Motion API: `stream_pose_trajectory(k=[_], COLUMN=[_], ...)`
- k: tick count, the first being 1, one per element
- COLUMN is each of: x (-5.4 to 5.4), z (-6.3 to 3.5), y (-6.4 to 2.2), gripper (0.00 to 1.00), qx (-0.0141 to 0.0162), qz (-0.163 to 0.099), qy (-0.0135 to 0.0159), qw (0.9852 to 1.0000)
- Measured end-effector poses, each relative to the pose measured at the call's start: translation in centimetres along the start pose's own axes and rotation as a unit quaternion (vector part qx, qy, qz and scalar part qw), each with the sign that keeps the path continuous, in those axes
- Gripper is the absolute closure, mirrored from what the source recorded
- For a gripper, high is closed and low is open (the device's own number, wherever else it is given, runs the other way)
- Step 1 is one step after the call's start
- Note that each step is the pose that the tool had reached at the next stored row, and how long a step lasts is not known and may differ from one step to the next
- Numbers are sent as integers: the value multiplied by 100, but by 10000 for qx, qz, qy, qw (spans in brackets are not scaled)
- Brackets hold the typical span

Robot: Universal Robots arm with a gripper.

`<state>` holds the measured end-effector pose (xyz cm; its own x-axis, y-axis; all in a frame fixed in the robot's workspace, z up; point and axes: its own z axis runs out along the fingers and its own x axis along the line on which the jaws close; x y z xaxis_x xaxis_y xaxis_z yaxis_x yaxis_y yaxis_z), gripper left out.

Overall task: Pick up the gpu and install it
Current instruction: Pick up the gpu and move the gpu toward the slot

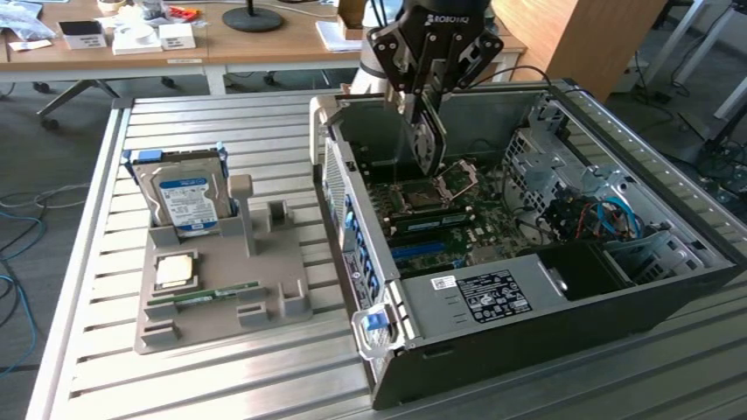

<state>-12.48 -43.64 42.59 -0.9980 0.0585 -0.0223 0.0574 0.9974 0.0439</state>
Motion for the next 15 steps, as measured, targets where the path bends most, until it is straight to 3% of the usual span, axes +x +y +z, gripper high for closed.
stream_pose_trajectory(k=[15], x=[-271], z=[10], y=[19], gripper=[73], qx=[0], qz=[0], qy=[0], qw=[10000])
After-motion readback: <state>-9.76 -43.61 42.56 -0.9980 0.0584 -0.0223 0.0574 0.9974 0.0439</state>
